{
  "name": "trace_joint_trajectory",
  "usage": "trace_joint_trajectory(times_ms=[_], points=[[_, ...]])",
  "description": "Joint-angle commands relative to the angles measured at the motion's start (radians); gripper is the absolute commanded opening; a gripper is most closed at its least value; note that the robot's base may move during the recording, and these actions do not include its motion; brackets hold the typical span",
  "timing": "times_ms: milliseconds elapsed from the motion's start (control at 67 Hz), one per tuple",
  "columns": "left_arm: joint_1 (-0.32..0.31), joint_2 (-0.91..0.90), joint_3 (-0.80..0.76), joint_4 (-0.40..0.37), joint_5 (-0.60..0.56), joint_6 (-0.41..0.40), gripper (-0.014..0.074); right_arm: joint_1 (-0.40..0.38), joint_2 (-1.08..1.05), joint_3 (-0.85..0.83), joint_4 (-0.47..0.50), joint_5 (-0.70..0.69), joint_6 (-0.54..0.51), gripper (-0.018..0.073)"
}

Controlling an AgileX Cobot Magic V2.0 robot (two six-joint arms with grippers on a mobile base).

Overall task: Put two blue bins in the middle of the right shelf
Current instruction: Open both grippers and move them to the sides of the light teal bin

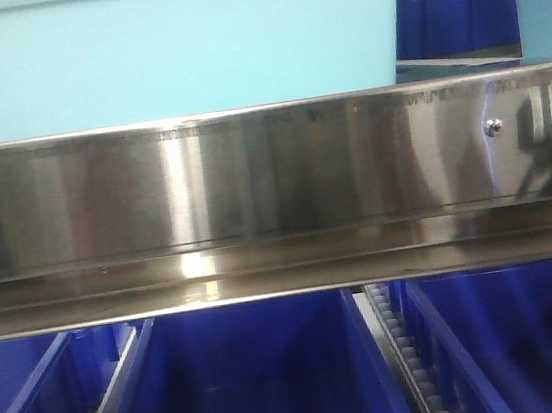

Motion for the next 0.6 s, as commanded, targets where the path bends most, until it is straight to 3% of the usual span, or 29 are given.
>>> trace_joint_trajectory(times_ms=[0,90,299,448,582], points=[[-0.005,-0.004,-0.047,-0.021,-0.029,-0.007,-0.0111,-0.003,-0.002,0.0,0.004,-0.108,-0.008,-0.0162],[-0.005,-0.004,-0.136,-0.021,0.044,-0.007,-0.0111,-0.003,-0.002,-0.037,0.004,-0.057,-0.008,-0.0162],[-0.005,0.083,-0.406,-0.005,0.317,-0.007,-0.0071,-0.003,-0.002,-0.292,0.004,0.226,-0.008,-0.0162],[-0.005,0.215,-0.582,-0.005,0.477,-0.007,0.0092,-0.003,0.107,-0.488,0.004,0.417,-0.008,-0.0162],[-0.005,0.345,-0.676,-0.005,0.555,-0.007,0.0311,-0.003,0.259,-0.625,0.004,0.452,-0.008,-0.0162]])
